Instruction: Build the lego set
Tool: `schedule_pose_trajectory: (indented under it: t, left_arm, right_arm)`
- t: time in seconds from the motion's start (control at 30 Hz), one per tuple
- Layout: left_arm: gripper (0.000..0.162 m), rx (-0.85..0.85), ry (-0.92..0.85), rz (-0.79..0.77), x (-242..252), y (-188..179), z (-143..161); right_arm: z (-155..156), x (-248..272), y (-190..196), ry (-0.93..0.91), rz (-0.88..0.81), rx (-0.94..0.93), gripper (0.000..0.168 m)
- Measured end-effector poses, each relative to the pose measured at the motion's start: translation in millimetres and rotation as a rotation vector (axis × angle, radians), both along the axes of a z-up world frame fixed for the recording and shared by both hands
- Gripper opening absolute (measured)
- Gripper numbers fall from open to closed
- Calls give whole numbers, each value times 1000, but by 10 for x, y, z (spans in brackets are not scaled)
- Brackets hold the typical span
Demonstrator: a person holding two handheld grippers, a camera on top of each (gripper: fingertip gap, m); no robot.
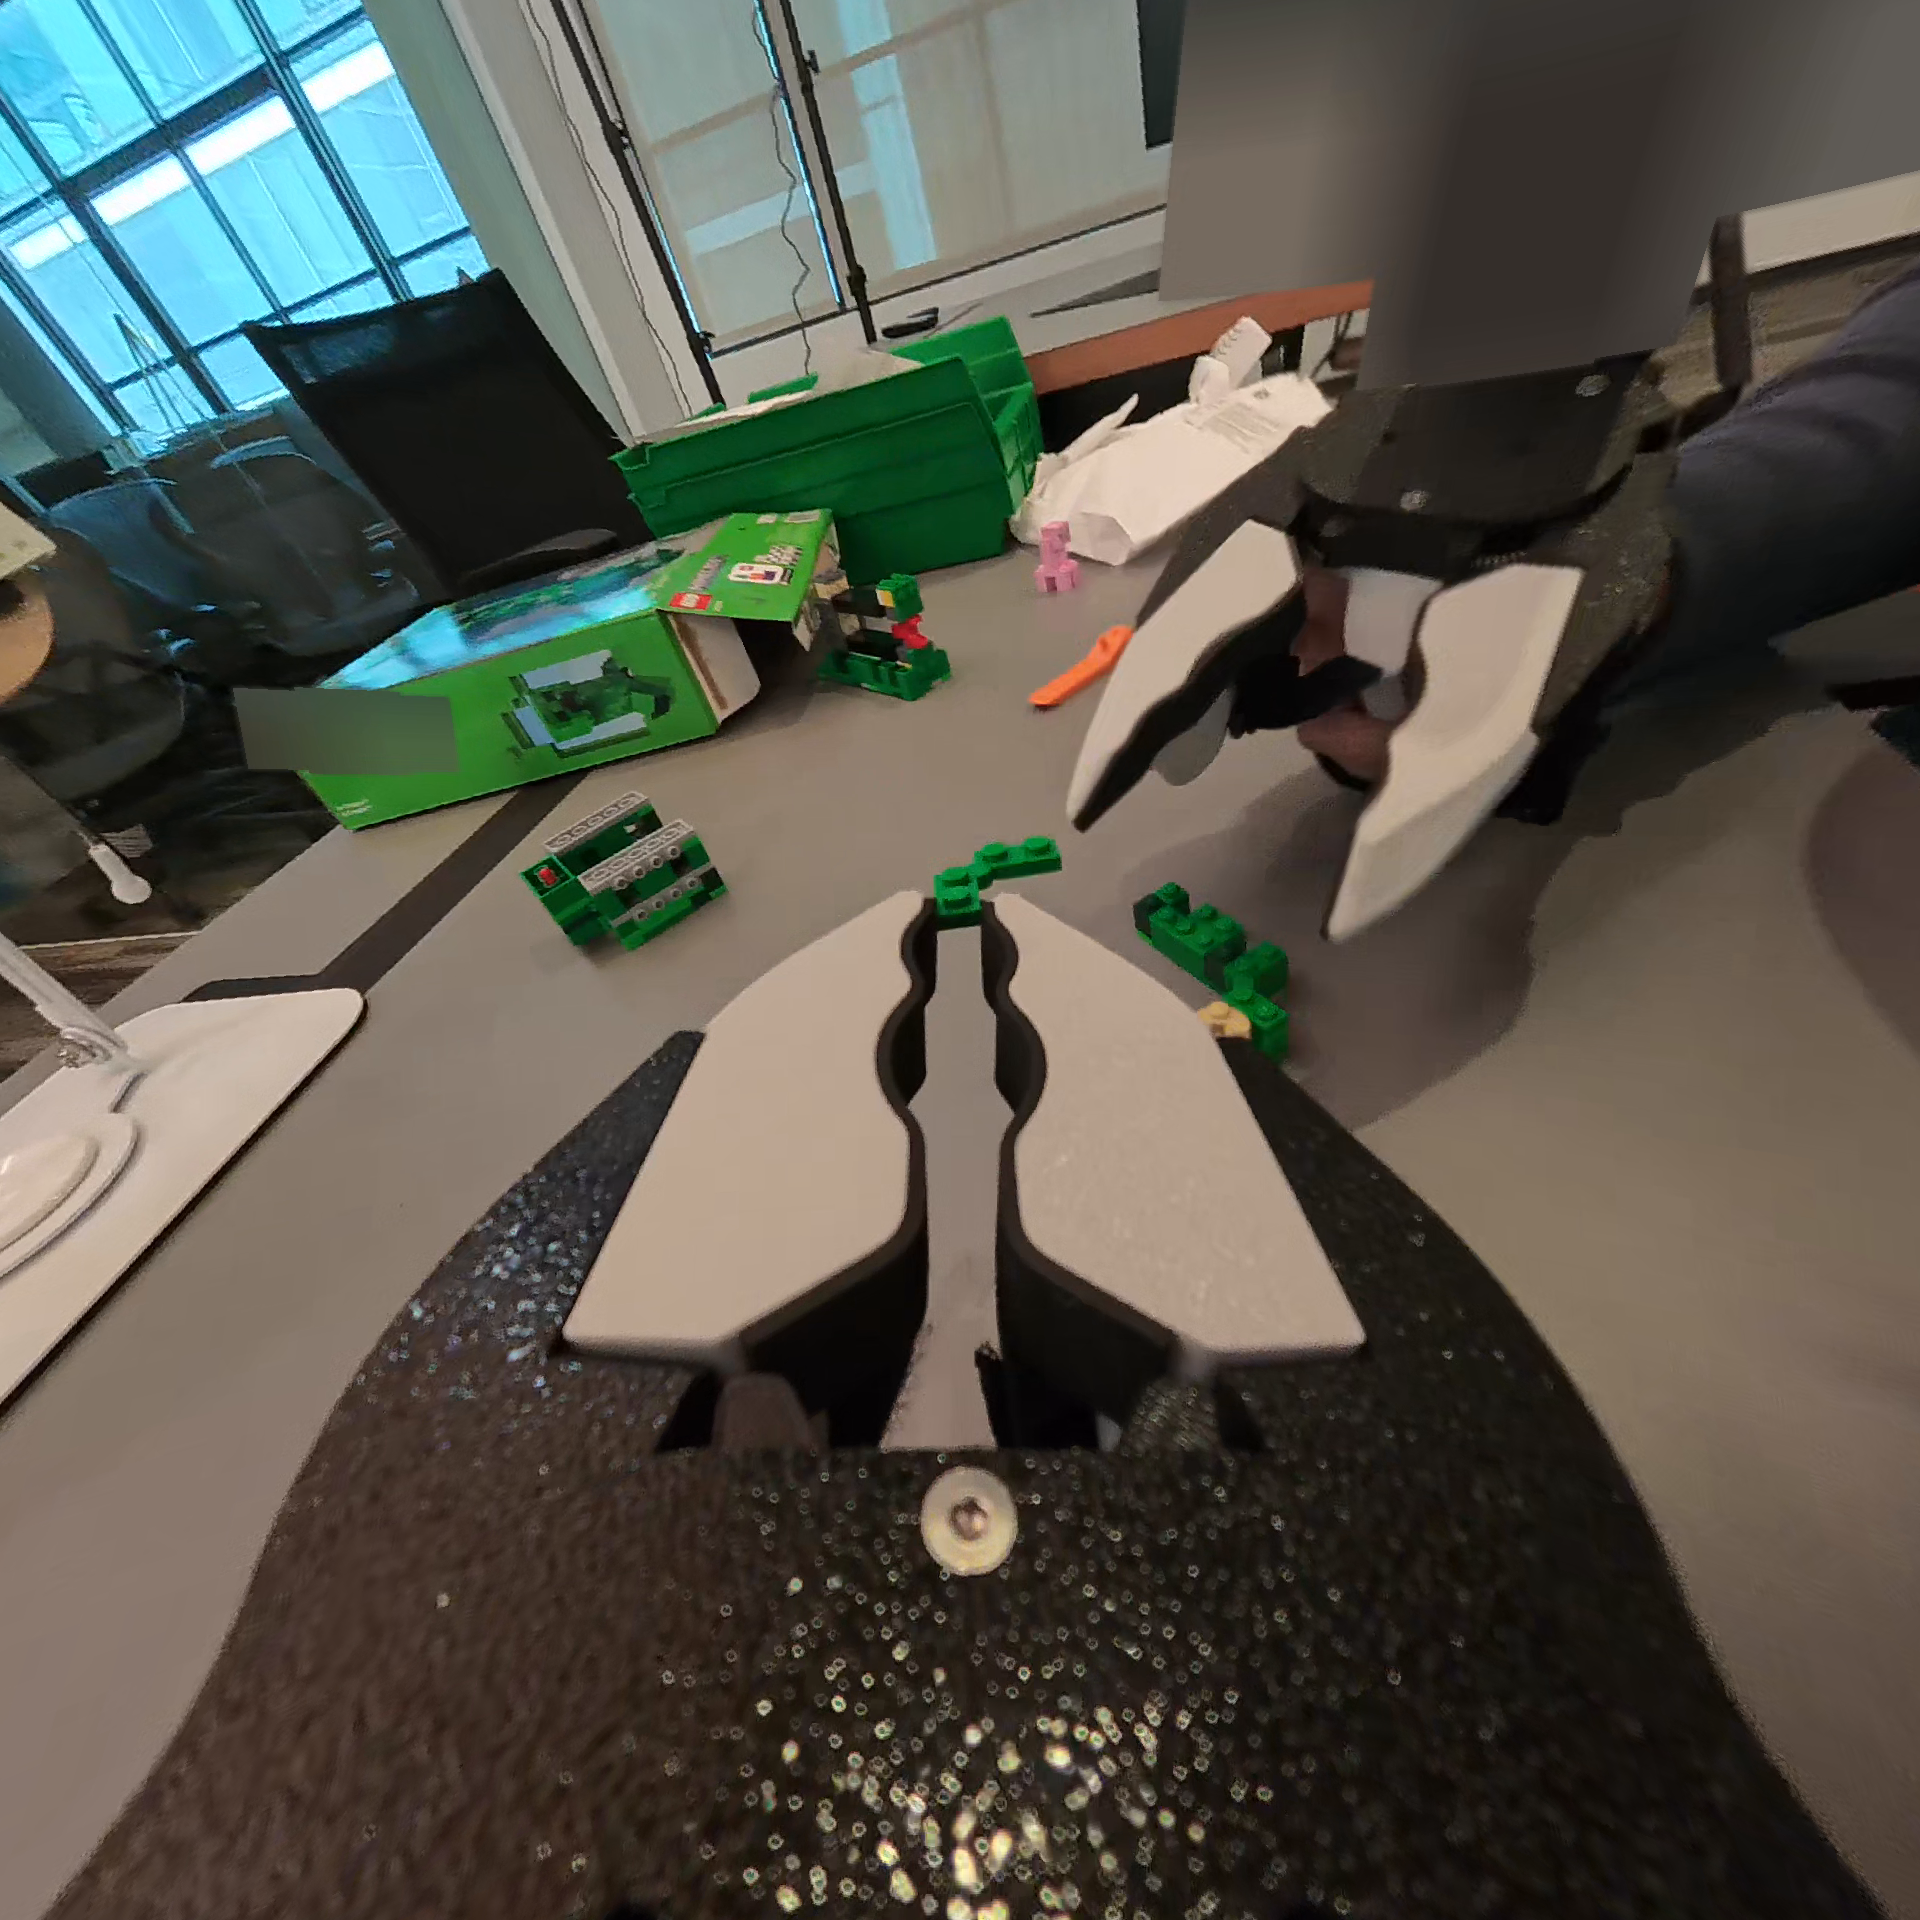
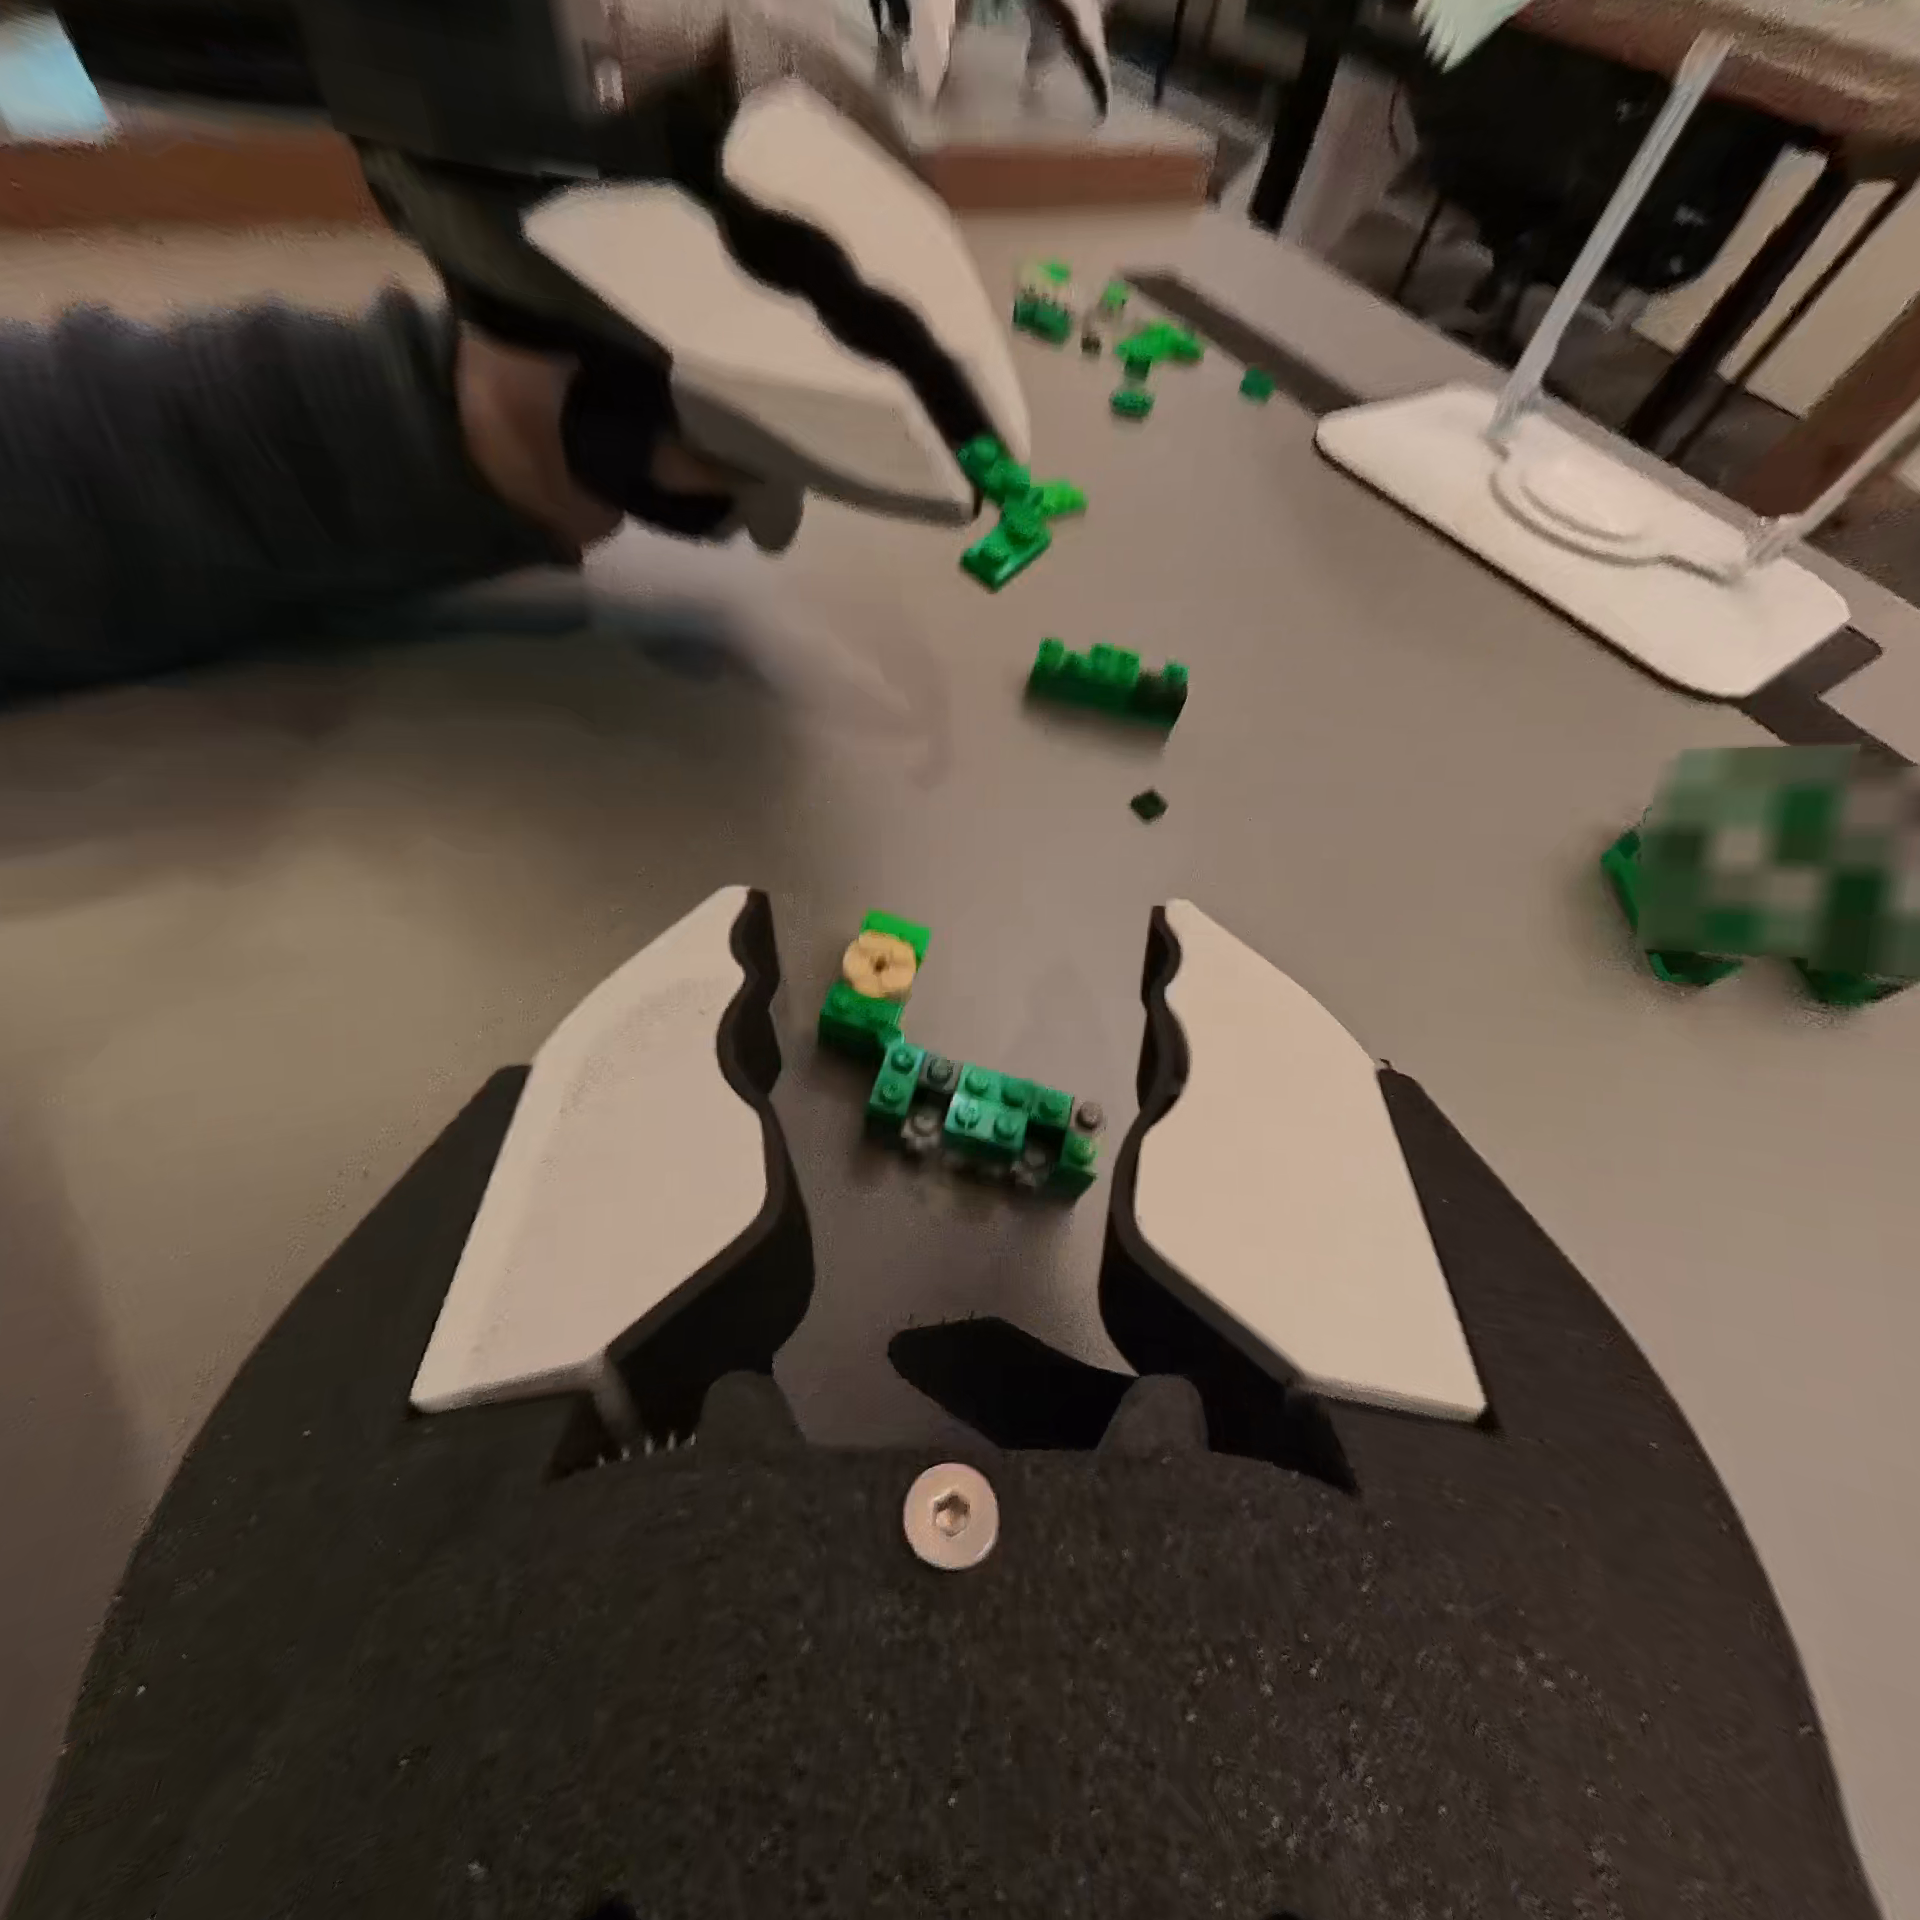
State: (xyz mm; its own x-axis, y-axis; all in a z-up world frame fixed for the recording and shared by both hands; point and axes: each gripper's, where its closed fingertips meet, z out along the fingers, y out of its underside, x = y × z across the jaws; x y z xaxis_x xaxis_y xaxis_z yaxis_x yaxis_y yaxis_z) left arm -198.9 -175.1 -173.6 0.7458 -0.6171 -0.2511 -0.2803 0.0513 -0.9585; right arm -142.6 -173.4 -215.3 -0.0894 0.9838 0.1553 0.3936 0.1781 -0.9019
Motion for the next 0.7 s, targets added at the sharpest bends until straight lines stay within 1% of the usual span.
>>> schedule_pose_trajectory:
  t: [0.07,0.13,0.17,0.2,0.27,0.5,0.7]
  left_arm:
    - [7,-18,35,-15,22,-19,-54]
    - [7,-37,73,-33,57,-37,-115]
    - [7,-43,91,-42,76,-46,-140]
    - [7,-48,106,-48,93,-52,-161]
    - [7,-53,126,-57,116,-60,-186]
    - [7,-74,111,-92,167,-77,-224]
    - [7,-128,145,-183,297,-143,-336]
  right_arm:
    - [-146,4,-44,-74,-9,83,69]
    - [-246,-7,-80,-143,-22,106,71]
    - [-279,-12,-92,-170,-30,104,70]
    - [-305,-13,-97,-196,-42,97,66]
    - [-332,-14,-91,-229,-60,89,62]
    - [-375,110,72,-318,-92,184,63]
    - [-421,242,204,-385,-42,218,62]
